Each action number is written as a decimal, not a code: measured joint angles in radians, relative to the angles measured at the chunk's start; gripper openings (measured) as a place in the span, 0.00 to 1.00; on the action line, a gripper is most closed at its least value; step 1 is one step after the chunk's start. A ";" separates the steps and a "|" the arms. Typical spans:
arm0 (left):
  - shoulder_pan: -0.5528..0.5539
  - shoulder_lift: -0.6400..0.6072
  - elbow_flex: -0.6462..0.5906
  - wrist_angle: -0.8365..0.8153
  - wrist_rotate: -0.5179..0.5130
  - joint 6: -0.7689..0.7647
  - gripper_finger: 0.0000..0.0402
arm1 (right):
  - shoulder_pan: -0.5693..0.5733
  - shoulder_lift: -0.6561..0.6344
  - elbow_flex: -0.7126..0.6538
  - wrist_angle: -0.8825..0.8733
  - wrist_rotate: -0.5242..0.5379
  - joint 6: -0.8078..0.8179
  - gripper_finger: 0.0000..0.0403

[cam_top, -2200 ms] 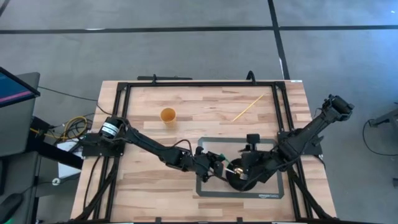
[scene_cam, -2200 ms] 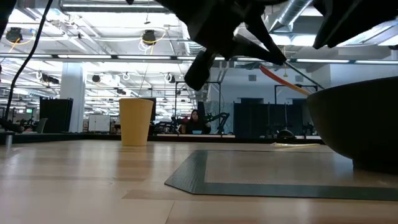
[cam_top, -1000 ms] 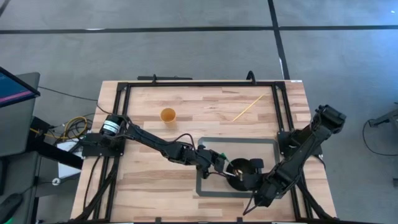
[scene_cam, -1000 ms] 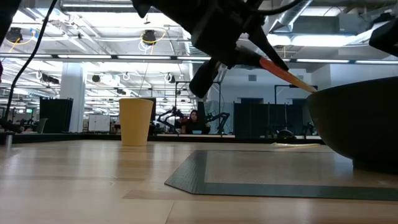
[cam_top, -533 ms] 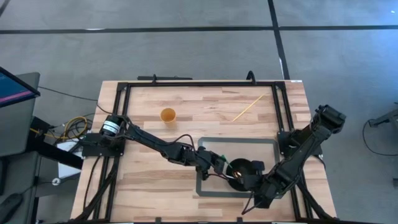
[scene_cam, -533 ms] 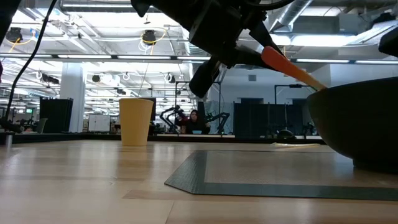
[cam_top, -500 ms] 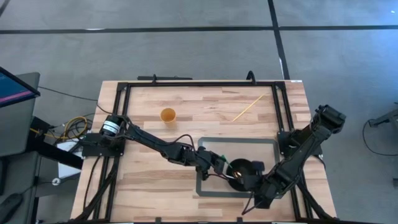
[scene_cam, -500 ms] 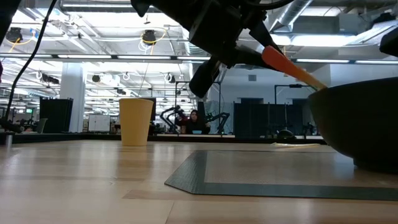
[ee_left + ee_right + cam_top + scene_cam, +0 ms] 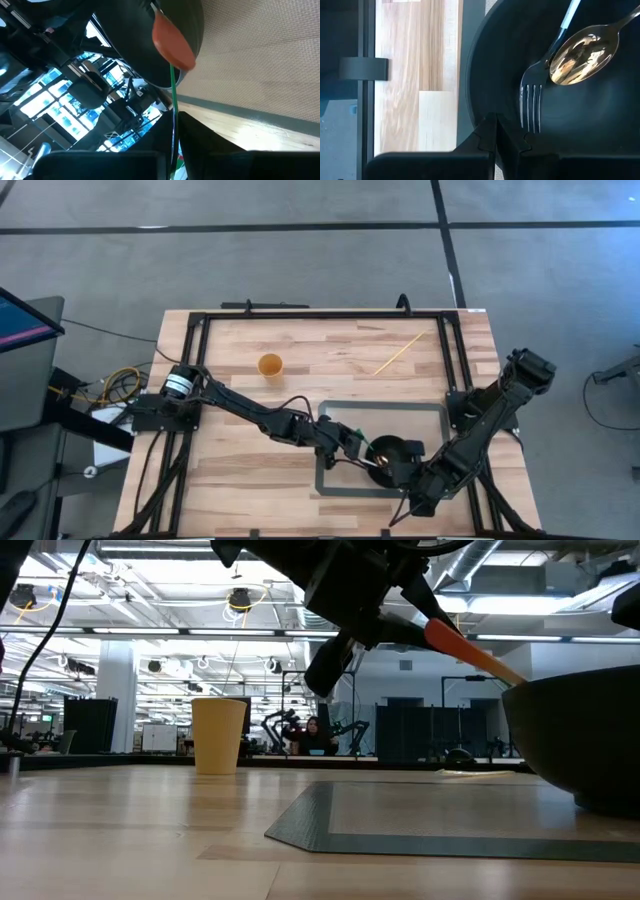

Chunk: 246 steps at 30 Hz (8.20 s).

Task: Pick & Place Utensil
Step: Put the gold green spoon into the black bowl on the table placemat, then put the yellow cup on top of the black bowl on the table placemat

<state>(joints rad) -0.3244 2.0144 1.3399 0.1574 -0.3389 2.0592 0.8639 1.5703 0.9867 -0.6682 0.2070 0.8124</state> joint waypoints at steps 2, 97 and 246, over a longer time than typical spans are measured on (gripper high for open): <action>0.000 0.000 0.000 0.000 0.000 -0.008 0.08 | 0.000 0.000 0.000 0.000 0.000 0.000 0.00; 0.051 -0.745 -0.506 0.217 -0.192 -1.521 0.30 | -0.341 -0.055 0.164 -0.269 -0.155 -0.191 0.30; 0.098 -0.398 -0.394 0.150 0.088 -2.063 0.03 | -0.574 -0.091 0.163 -0.279 0.213 -0.391 0.30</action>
<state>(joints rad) -0.2262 1.6160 0.9457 0.3069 -0.2512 -0.0040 0.2902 1.4795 1.1492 -0.9474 0.4202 0.4210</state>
